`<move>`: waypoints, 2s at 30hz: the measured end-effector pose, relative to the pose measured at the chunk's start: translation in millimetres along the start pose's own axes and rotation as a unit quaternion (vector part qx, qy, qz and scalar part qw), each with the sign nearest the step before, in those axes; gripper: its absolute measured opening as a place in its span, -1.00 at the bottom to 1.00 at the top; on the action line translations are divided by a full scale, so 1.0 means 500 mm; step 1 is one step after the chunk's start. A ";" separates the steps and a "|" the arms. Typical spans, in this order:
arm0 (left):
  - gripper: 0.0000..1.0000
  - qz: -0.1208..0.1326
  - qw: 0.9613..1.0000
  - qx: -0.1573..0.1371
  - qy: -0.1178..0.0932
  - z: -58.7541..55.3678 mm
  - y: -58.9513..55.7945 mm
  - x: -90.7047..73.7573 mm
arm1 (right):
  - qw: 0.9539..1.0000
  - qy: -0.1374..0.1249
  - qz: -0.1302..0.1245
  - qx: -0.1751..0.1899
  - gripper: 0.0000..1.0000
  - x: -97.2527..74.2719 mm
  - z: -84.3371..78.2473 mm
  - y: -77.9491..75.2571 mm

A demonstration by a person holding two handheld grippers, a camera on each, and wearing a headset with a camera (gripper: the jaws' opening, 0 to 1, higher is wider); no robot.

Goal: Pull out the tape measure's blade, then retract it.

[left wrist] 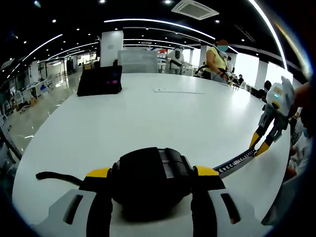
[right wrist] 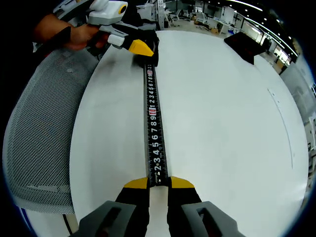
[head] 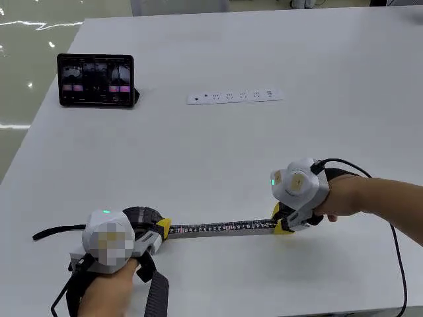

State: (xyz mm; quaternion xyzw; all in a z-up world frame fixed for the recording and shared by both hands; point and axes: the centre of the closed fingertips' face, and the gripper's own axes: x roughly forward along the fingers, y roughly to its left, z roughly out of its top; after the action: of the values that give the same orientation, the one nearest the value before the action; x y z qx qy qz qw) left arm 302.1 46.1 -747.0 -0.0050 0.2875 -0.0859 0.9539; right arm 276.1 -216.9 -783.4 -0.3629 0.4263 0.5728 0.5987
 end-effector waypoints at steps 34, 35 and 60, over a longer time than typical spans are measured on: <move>0.21 -0.008 1.000 -0.004 0.018 -0.003 -0.001 0.002 | 1.000 0.015 0.002 0.007 -0.82 0.008 0.019 0.001; 0.21 -0.008 1.000 -0.004 0.018 -0.003 -0.001 0.002 | 1.000 0.015 0.002 0.005 -0.82 0.008 0.020 0.001; 0.21 -0.010 1.000 -0.005 0.023 -0.003 -0.002 0.001 | 1.000 0.025 -0.005 0.005 -0.81 0.015 0.037 0.005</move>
State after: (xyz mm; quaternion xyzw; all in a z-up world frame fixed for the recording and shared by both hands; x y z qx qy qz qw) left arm 301.5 44.9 -748.7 -0.0101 0.3102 -0.0939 0.9460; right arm 275.3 -196.5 -783.2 -0.3763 0.4423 0.5587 0.5922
